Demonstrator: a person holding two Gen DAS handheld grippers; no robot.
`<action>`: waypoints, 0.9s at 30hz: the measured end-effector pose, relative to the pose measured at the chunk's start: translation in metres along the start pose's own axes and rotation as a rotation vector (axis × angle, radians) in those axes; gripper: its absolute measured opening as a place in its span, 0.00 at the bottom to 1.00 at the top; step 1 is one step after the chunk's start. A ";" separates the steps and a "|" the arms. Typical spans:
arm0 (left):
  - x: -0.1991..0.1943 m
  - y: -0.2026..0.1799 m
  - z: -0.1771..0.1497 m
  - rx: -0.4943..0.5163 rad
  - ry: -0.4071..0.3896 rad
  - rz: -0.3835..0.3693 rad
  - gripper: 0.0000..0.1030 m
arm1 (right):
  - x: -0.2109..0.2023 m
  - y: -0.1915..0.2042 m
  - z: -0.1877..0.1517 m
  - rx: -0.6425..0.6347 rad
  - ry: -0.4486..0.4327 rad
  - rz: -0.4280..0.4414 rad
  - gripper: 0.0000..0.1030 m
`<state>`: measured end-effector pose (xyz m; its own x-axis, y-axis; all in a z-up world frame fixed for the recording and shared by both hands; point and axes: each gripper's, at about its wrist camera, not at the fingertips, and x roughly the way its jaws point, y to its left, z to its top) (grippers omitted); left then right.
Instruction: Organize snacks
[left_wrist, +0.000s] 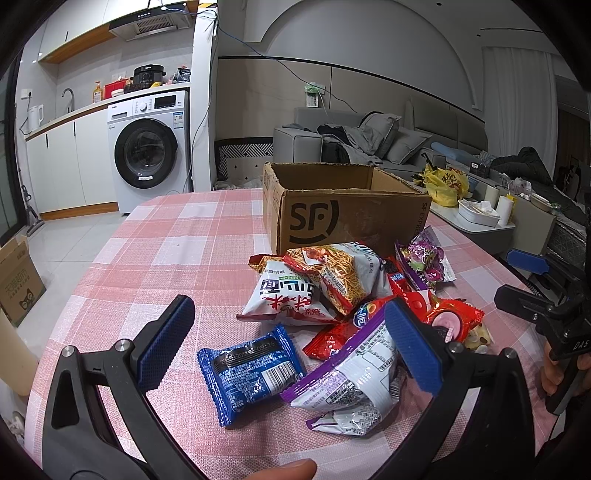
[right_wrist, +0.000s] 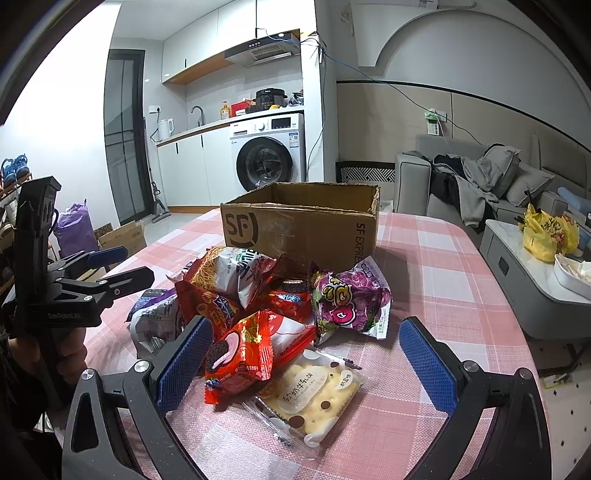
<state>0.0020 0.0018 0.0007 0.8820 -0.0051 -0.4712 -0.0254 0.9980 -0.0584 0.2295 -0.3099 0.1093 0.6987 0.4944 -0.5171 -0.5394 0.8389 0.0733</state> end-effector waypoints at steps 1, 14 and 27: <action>0.000 0.000 0.000 0.000 0.000 0.000 1.00 | 0.000 0.000 0.000 -0.001 0.001 0.000 1.00; 0.002 0.000 -0.003 0.006 -0.003 -0.001 1.00 | -0.001 -0.002 0.000 0.002 0.004 -0.009 1.00; 0.003 -0.002 -0.003 0.009 0.001 -0.005 1.00 | 0.011 0.006 0.002 -0.033 0.070 -0.008 1.00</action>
<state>0.0031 0.0000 -0.0031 0.8815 -0.0105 -0.4720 -0.0165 0.9985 -0.0530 0.2345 -0.2988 0.1055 0.6687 0.4698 -0.5763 -0.5503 0.8339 0.0413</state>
